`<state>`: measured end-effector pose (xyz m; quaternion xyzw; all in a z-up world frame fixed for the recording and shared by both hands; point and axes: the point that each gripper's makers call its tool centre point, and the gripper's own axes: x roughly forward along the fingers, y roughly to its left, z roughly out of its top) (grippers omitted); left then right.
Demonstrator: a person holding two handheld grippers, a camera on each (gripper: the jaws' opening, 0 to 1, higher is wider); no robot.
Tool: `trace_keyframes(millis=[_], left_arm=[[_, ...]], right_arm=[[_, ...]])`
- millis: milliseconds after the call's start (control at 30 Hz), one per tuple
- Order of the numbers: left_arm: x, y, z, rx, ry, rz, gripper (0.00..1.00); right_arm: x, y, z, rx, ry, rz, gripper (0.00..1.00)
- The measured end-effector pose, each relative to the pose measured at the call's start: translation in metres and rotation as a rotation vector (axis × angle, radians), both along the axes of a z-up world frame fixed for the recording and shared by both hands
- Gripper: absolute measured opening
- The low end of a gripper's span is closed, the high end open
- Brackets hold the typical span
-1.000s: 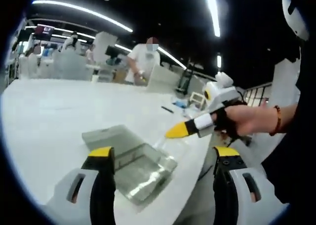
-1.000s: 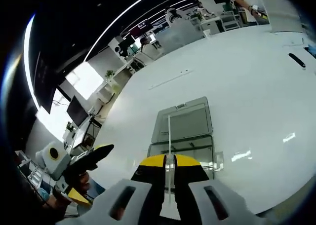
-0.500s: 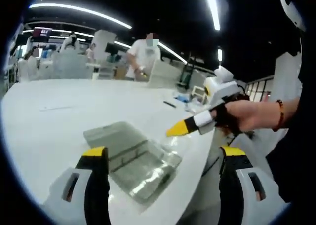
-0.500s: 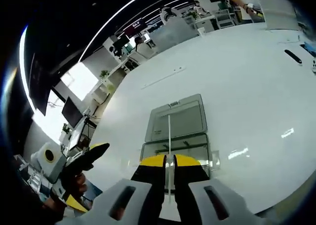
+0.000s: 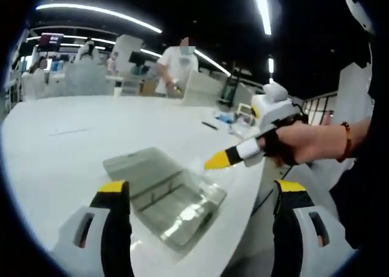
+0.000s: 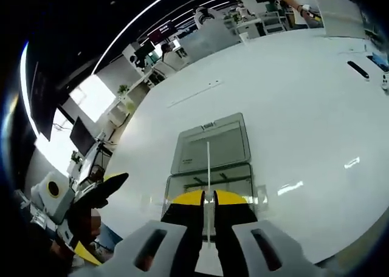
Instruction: Insert the divider into the dual guide fixture by aligning both edges with the guide slots and pushing it downward to the bottom, including one-sided entry, uneven engagement, binding, and posture correction.
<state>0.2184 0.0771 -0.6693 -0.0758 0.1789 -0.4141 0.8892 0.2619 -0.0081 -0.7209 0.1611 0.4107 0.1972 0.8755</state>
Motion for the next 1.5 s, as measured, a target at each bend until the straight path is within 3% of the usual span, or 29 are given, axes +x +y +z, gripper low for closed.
trace_keyframes(millis=[467, 1067, 1333, 1500], left_arm=[[-0.003, -0.005, -0.009, 0.014, 0.023, -0.039, 0.97], [-0.002, -0.001, -0.013, 0.007, 0.035, -0.020, 0.94], [-0.001, 0.002, -0.014, 0.005, 0.041, -0.010, 0.94], [-0.002, 0.001, -0.015, 0.000, 0.049, -0.009, 0.93]], right_arm=[[-0.002, 0.000, -0.011, -0.021, 0.012, -0.001, 0.00], [-0.006, 0.001, -0.032, -0.116, 0.021, 0.062, 0.00], [-0.007, 0.000, -0.031, -0.130, 0.025, 0.070, 0.00], [-0.006, -0.004, -0.031, -0.204, 0.045, 0.085, 0.00]])
